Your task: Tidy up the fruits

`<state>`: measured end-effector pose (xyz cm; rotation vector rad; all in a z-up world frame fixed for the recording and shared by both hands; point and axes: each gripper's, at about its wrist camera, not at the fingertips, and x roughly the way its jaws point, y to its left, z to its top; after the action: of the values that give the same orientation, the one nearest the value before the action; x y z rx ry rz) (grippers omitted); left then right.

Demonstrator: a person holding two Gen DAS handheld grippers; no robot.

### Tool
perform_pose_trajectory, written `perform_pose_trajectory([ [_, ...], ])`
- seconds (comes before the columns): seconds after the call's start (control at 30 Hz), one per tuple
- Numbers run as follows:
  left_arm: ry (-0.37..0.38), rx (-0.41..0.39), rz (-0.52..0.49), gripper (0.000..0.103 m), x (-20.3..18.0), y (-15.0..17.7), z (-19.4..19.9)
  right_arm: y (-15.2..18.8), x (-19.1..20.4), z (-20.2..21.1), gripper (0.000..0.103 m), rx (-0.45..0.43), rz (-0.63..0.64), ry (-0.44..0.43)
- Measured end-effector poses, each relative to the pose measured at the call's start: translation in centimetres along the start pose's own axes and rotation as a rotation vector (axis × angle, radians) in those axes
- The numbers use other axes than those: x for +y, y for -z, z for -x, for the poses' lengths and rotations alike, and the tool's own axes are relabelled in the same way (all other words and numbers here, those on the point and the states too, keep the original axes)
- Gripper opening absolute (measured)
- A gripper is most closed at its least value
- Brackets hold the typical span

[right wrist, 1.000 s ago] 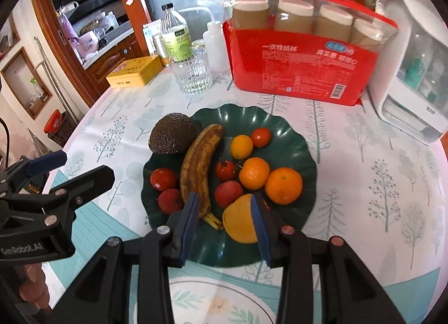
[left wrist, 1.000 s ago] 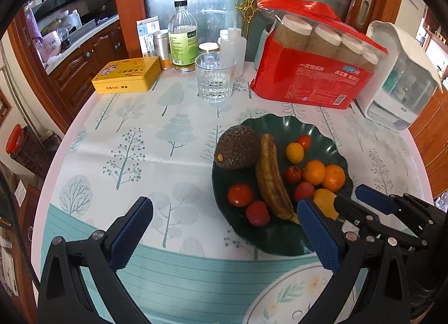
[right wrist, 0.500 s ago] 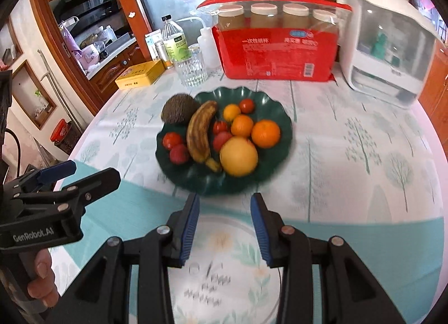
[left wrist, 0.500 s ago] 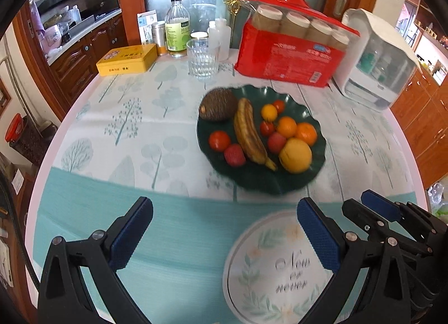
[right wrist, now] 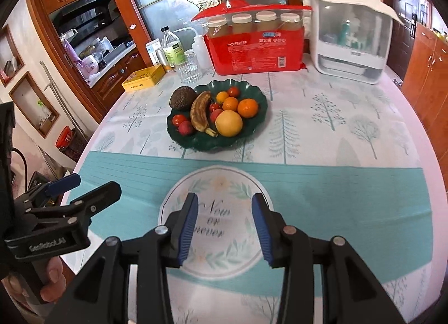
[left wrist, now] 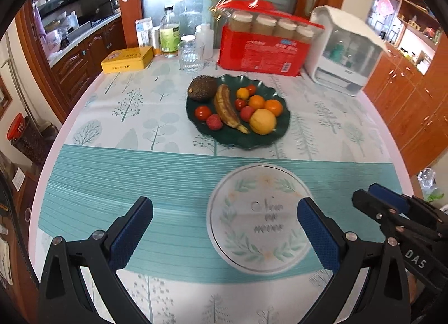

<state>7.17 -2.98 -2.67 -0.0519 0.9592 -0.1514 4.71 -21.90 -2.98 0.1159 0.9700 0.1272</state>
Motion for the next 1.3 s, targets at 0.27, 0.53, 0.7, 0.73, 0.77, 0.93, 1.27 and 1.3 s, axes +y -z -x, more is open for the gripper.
perform_pose_trajectory([
  [0.27, 0.019, -0.037, -0.008, 0.102, -1.7, 1.4, 5.0, 1.6, 0.8, 4.6, 0.042, -0.045, 0.000, 0.009],
  [0.53, 0.010, -0.046, -0.006, 0.102, -2.7, 2.5, 6.7, 3.0, 0.7, 6.9, 0.047, -0.068, 0.003, 0.015],
  [0.7, 0.003, -0.043, -0.018, 0.102, -3.4, 2.9, 6.9, 3.2, 0.6, 7.4, 0.048, -0.071, -0.006, 0.007],
  [0.73, 0.003, -0.041, -0.019, 0.102, -3.4, 3.0, 6.9, 3.3, 0.6, 7.6, 0.048, -0.076, -0.006, 0.009],
  [0.77, 0.002, -0.036, -0.021, 0.102, -3.6, 3.1, 6.9, 3.3, 0.7, 7.7, 0.048, -0.078, -0.005, 0.009],
  [0.93, 0.000, -0.032, -0.012, 0.102, -3.5, 3.2, 6.9, 3.5, 0.8, 7.8, 0.048, -0.079, 0.001, 0.010],
  [1.27, -0.019, -0.026, -0.021, 0.102, -4.0, 3.5, 6.9, 3.4, 0.3, 7.7, 0.048, -0.073, -0.013, 0.013],
  [1.3, -0.020, -0.026, -0.022, 0.102, -4.0, 3.5, 6.8, 3.3, 0.3, 7.7, 0.048, -0.074, -0.014, 0.013],
])
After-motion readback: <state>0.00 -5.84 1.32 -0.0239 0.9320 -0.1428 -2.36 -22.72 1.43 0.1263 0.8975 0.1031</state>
